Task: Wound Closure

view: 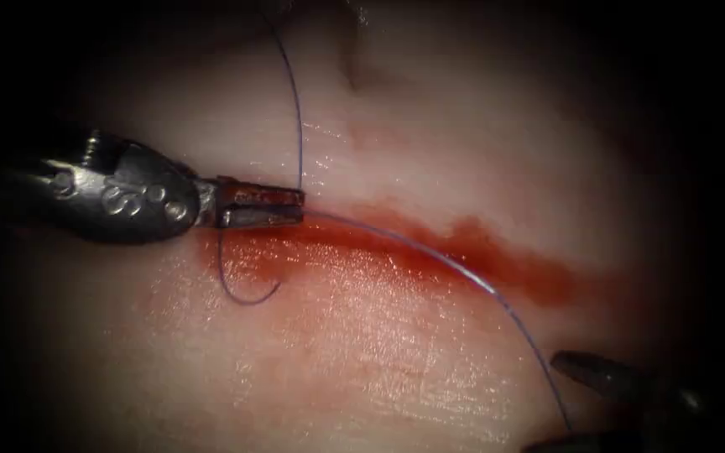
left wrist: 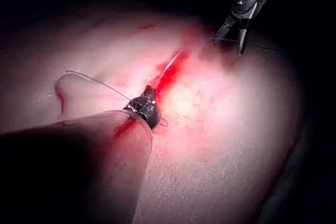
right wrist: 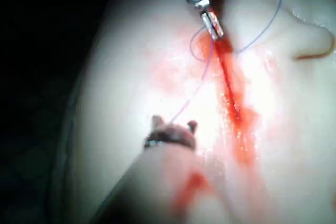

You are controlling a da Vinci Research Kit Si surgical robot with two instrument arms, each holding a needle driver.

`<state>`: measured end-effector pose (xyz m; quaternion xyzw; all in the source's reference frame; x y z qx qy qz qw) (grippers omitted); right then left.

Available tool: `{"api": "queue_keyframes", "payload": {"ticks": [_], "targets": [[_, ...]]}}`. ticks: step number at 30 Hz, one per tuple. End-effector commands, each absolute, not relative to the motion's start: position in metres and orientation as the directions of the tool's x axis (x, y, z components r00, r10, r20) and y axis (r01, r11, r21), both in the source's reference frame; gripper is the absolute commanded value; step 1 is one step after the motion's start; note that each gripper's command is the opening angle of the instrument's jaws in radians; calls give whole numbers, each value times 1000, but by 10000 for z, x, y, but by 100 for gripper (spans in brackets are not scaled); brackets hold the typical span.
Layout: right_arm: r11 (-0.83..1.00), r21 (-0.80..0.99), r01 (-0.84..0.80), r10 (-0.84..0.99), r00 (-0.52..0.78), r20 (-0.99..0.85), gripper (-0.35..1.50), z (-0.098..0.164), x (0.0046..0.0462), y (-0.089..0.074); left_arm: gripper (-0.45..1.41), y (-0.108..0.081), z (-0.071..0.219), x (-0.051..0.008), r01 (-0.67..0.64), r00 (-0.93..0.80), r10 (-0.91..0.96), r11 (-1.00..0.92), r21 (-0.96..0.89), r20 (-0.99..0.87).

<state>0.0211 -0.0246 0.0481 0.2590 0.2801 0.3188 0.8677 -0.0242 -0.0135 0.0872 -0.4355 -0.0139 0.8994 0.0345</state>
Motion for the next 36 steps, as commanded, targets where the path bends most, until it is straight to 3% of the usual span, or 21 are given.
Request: {"api": "queue_keyframes", "payload": {"ticks": [1, 5, 11, 24, 30, 36], "targets": [[660, 632, -407, 699, 640, -319, 95, 483, 215, -253, -45, -141, 878, -247, -49, -617, 76, -997, -58, -783], [657, 633, -409, 702, 639, -316, 86, 483, 216, -255, -45, -140, 878, -245, -52, -616, 77, -997, -57, -784], [650, 639, -411, 712, 622, -325, 91, 482, 220, -248, -45, -141, 879, -246, -65, -621, 86, -996, -59, -779], [749, 591, -300, 656, 461, -597, 93, 434, 236, -176, -45, -151, 874, -249, -57, -599, 92, -996, -73, -796], [756, 608, -241, 654, 287, -700, 90, 436, 237, -138, -45, -166, 867, -245, 25, -510, 51, -997, -74, -859], [825, 532, -191, 565, 266, -781, 93, 484, 263, -125, -45, -185, 854, -239, 148, -335, -14, -988, -38, -942]]}}
